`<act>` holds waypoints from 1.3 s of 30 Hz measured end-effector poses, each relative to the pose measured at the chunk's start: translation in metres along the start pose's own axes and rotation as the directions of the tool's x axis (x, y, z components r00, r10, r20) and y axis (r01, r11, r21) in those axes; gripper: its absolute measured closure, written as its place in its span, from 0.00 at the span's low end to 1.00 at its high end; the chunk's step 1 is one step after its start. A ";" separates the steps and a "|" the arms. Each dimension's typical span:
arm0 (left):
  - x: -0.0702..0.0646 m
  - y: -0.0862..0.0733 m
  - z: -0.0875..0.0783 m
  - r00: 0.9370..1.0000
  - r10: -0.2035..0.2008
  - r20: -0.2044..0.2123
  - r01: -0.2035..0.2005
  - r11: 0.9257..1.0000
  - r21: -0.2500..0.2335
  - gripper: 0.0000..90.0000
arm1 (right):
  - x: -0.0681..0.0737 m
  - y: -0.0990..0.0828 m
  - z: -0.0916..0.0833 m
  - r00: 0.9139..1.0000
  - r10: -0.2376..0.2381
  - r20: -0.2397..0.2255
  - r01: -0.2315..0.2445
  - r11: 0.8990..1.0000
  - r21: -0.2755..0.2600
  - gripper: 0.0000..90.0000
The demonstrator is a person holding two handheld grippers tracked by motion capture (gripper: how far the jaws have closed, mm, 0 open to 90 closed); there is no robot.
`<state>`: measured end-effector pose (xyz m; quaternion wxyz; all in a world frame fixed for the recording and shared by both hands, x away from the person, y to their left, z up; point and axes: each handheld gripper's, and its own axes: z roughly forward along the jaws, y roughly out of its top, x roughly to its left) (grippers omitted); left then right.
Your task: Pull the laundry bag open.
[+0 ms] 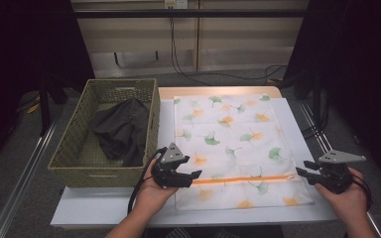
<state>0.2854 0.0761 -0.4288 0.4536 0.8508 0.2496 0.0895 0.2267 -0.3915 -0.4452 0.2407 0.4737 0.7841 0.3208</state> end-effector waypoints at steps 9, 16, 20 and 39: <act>0.000 -0.001 0.001 1.000 0.003 0.001 -0.003 1.000 0.002 0.40 | -0.006 -0.006 0.010 0.999 0.053 -0.011 -0.052 0.998 0.040 0.65; 0.000 -0.001 0.002 1.000 0.001 0.008 -0.001 1.000 -0.003 0.40 | -0.009 -0.009 0.016 0.997 0.075 -0.024 -0.073 0.995 0.060 0.65; 0.000 -0.001 0.002 1.000 0.007 0.007 -0.007 1.000 0.003 0.40 | -0.009 -0.010 0.018 0.997 0.074 -0.024 -0.073 0.995 0.068 0.65; -0.001 -0.001 0.002 1.000 0.004 0.015 -0.005 1.000 0.010 0.39 | -0.011 -0.014 0.026 0.989 0.116 -0.087 -0.106 0.989 0.106 0.73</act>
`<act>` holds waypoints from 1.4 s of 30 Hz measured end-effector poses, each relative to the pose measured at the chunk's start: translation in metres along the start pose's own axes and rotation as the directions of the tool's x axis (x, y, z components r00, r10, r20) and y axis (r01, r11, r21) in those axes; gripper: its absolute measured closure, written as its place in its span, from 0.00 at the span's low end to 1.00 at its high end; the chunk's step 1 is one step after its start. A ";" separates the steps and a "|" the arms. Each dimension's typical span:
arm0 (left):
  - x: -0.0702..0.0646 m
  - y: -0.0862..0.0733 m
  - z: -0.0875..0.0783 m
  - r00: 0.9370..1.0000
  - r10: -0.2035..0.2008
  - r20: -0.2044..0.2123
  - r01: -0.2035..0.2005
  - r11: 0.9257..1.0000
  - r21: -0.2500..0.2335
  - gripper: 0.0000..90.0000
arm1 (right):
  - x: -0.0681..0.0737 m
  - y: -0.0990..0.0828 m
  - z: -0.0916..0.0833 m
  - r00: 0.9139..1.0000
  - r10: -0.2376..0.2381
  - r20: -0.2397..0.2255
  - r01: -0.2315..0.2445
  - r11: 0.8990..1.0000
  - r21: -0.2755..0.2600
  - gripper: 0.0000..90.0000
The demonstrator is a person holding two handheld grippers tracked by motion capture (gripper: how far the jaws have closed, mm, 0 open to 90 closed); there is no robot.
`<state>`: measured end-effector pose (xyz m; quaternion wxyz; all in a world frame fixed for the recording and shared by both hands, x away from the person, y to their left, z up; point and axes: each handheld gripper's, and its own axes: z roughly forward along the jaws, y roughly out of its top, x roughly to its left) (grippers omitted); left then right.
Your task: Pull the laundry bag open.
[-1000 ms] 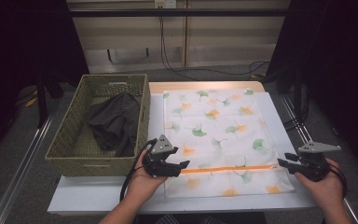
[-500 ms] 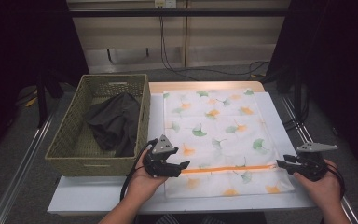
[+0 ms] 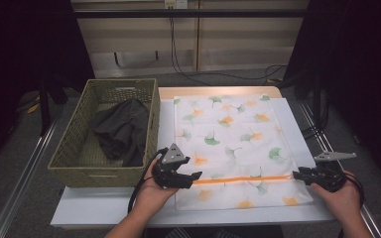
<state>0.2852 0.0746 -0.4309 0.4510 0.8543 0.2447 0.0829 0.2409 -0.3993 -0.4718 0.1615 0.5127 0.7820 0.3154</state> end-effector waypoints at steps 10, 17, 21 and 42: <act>-0.001 0.000 0.001 1.000 0.011 0.002 -0.011 1.000 0.005 0.39 | 0.001 0.000 0.001 1.000 0.004 -0.017 -0.004 1.000 0.003 0.84; -0.003 0.002 0.001 1.000 0.006 0.010 -0.006 1.000 0.006 0.39 | 0.006 0.004 -0.003 0.999 -0.010 -0.040 0.010 1.000 -0.001 0.95; -0.006 0.007 0.003 0.999 0.011 0.032 -0.011 1.000 0.004 0.39 | 0.009 0.010 -0.012 0.997 -0.013 -0.072 0.008 0.998 -0.068 0.95; -0.037 0.039 0.036 0.987 0.058 0.149 -0.053 0.998 -0.042 0.38 | 0.027 0.026 -0.036 0.981 -0.114 -0.157 0.074 0.967 -0.242 0.96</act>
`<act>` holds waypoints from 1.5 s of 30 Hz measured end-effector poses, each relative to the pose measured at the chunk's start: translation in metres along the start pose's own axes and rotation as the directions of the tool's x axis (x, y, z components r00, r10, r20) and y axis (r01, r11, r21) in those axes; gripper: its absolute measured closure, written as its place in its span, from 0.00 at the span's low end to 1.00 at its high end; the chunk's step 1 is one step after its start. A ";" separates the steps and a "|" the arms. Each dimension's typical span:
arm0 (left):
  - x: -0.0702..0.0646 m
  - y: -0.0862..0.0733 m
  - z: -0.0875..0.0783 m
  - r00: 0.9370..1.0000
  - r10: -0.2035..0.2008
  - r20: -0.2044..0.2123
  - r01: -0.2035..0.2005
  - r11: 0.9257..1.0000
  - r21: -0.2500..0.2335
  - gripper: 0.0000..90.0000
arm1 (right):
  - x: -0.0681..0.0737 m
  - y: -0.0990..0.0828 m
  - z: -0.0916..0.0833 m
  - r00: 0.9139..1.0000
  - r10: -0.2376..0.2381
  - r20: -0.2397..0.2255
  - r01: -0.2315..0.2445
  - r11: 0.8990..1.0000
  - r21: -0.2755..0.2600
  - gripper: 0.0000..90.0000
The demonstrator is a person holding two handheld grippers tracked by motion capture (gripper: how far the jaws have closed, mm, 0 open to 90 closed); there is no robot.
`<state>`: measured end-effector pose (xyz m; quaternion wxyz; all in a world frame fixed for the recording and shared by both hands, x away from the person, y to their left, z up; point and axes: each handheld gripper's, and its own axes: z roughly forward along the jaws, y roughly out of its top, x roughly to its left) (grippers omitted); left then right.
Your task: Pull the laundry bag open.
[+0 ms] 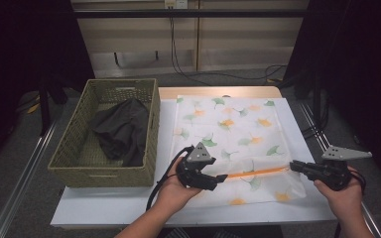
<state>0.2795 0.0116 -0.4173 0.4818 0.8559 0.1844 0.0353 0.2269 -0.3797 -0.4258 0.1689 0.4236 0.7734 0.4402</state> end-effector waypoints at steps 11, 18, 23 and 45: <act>-0.012 0.015 0.025 0.998 0.019 0.062 -0.017 0.999 -0.040 0.38 | 0.003 0.000 -0.005 0.999 -0.017 -0.027 0.016 0.998 -0.066 0.96; -0.016 0.015 0.030 0.997 0.009 0.075 -0.005 0.998 -0.056 0.38 | 0.007 0.004 -0.006 0.999 -0.033 -0.036 0.029 0.993 -0.112 0.96; -0.020 0.020 0.034 0.995 0.010 0.095 -0.003 0.997 -0.072 0.38 | 0.013 0.007 -0.004 0.998 -0.054 -0.037 0.049 0.990 -0.133 0.96; -0.042 0.034 0.066 0.985 0.039 0.166 -0.027 0.997 -0.074 0.40 | 0.026 0.010 0.003 0.992 -0.082 -0.093 0.065 0.984 -0.168 0.96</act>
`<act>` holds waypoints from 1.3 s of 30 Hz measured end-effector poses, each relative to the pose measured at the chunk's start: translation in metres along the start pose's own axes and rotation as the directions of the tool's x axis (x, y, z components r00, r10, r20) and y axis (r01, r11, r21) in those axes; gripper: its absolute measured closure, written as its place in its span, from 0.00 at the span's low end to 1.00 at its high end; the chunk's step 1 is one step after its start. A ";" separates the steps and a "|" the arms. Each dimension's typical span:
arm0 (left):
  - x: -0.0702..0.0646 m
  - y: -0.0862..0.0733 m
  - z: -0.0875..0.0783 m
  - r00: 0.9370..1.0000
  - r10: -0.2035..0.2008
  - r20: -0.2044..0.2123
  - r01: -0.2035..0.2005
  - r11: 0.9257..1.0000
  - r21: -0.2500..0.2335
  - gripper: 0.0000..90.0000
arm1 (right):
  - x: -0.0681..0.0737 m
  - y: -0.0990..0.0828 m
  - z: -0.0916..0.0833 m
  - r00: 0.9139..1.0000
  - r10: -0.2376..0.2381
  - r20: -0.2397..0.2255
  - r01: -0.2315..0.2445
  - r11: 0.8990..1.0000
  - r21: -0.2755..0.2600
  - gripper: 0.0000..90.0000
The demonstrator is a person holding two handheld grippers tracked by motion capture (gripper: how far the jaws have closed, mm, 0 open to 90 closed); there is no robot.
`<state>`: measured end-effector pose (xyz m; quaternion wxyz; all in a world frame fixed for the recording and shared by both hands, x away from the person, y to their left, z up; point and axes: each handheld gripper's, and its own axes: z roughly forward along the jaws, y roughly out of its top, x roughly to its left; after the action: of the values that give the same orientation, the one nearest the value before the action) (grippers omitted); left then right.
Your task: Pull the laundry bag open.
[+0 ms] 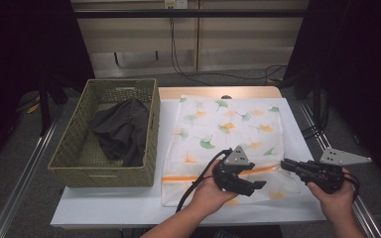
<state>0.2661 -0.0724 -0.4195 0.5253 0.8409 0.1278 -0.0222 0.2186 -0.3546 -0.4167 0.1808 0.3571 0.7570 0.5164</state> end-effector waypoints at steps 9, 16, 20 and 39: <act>0.000 0.001 0.014 1.000 -0.005 0.003 0.005 1.000 0.008 0.42 | 0.005 0.002 0.002 1.000 -0.030 0.007 0.030 1.000 0.007 0.96; 0.001 0.000 0.020 1.000 -0.012 0.018 0.012 1.000 0.013 0.45 | 0.007 0.003 0.002 0.999 -0.033 0.003 0.033 0.999 0.001 0.96; 0.001 0.000 0.022 1.000 -0.018 0.019 0.018 1.000 0.018 0.47 | 0.008 0.003 0.003 0.999 -0.038 0.002 0.038 0.999 0.000 0.96; -0.002 -0.001 0.031 1.000 -0.008 0.016 0.007 0.998 0.056 0.71 | 0.009 0.002 0.004 0.999 -0.048 0.003 0.048 0.999 0.007 0.96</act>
<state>0.2672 -0.0997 -0.4333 0.5027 0.8545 0.1259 -0.0345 0.2153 -0.3448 -0.4152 0.1928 0.3403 0.7669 0.5088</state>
